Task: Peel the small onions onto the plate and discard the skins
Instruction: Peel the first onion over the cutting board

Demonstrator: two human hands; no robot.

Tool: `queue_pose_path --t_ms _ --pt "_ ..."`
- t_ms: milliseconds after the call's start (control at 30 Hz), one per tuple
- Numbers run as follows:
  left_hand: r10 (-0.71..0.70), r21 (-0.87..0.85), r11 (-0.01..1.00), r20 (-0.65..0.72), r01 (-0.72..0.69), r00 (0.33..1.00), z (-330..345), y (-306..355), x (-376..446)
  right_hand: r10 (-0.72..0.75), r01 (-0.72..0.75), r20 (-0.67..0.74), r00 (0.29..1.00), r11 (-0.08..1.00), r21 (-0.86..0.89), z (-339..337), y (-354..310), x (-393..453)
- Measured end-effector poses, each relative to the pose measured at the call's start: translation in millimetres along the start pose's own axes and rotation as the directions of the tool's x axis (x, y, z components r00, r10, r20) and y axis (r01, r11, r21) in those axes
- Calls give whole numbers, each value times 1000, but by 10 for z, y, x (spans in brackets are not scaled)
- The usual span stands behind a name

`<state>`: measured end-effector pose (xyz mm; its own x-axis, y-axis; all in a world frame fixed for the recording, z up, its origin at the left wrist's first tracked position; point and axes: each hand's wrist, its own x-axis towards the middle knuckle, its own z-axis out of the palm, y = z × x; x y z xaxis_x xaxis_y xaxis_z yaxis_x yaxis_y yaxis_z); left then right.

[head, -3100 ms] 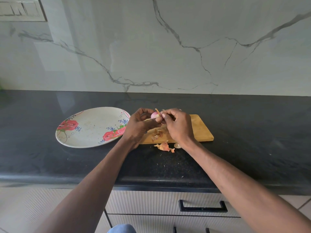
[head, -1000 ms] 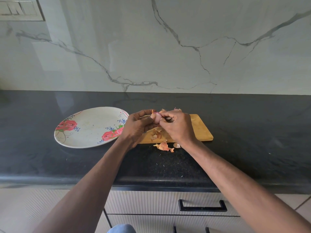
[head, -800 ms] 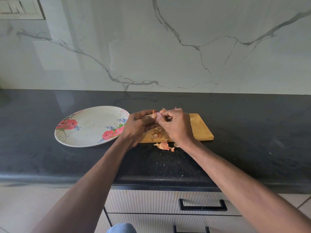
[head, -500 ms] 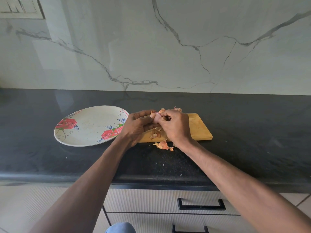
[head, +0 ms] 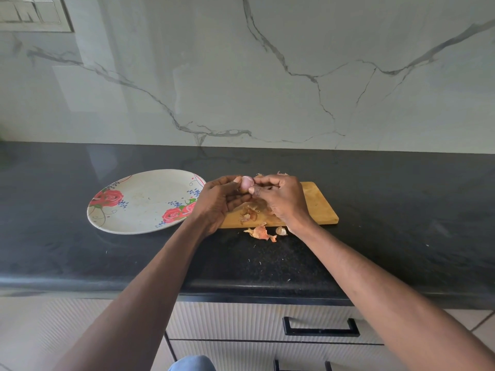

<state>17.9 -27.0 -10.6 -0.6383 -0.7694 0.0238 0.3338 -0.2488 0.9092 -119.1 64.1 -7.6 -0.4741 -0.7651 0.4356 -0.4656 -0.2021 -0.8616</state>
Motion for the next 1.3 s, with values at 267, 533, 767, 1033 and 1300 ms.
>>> queue_pose_path --t_ms 267,533,767,1033,1300 --pt "30 60 998 37 -32 999 15 -51 -11 62 -58 -78 995 997 55 46 -20 -54" --pt "35 92 995 68 -41 997 20 -59 -38 84 -81 -130 988 996 25 89 24 -42" --pt "1 22 1000 6 -1 1000 -2 -30 18 194 -178 -69 978 965 193 31 -48 -32" --pt "-26 1 1000 34 26 999 -16 -18 20 255 -231 -62 965 937 262 17 -92 -46" --pt "4 -50 999 26 -2 1000 -3 5 -18 98 -101 -107 989 995 -26 16 -72 -66"
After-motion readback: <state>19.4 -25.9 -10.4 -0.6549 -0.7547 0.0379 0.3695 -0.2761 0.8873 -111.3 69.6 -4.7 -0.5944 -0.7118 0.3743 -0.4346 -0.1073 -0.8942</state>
